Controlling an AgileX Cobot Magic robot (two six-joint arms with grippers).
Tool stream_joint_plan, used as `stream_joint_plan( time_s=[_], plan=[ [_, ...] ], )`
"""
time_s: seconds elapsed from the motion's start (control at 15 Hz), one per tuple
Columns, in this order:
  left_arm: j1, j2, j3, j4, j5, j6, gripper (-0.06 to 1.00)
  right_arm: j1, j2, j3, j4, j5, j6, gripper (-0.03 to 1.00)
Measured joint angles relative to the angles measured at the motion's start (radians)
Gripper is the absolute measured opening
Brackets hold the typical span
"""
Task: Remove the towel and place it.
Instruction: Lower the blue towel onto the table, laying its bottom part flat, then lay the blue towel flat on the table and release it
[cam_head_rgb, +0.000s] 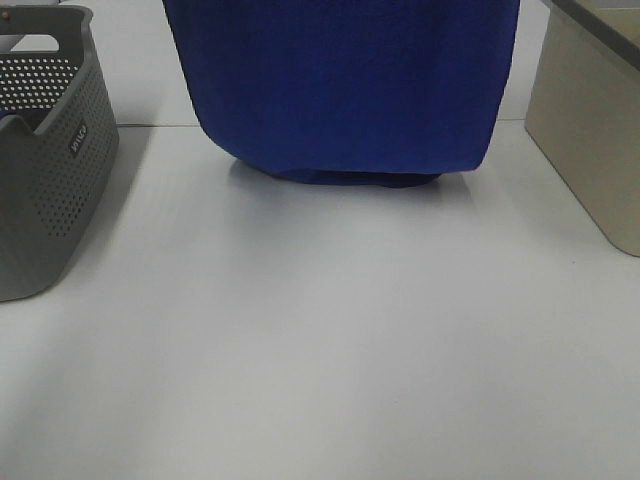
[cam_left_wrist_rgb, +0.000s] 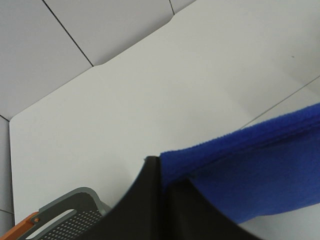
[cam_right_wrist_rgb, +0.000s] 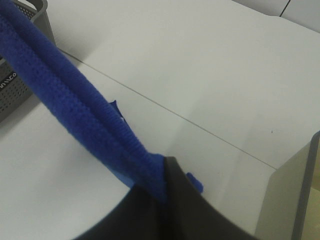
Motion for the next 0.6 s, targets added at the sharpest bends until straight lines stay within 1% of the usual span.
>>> stream_joint_plan(
  time_s=[0.13, 0.27, 0.33, 0.4, 0.6],
  plan=[
    [0.000, -0.019, 0.000, -0.037, 0.001, -0.003, 0.00, 0.000, -0.018, 0.000, 0.000, 0.006, 0.032, 0.02],
    [0.000, -0.065, 0.055, -0.070, 0.002, -0.032, 0.00, 0.000, -0.054, 0.028, 0.018, 0.010, 0.058, 0.02],
    [0.000, -0.143, 0.201, -0.091, 0.002, -0.062, 0.00, 0.000, -0.111, 0.113, 0.057, 0.010, 0.059, 0.02],
    [0.000, -0.164, 0.249, -0.102, 0.002, -0.063, 0.00, 0.000, -0.126, 0.144, 0.062, 0.010, 0.060, 0.02],
    [0.000, -0.265, 0.524, -0.169, 0.002, -0.064, 0.00, 0.000, -0.198, 0.331, 0.067, 0.014, 0.064, 0.02]
  ],
)
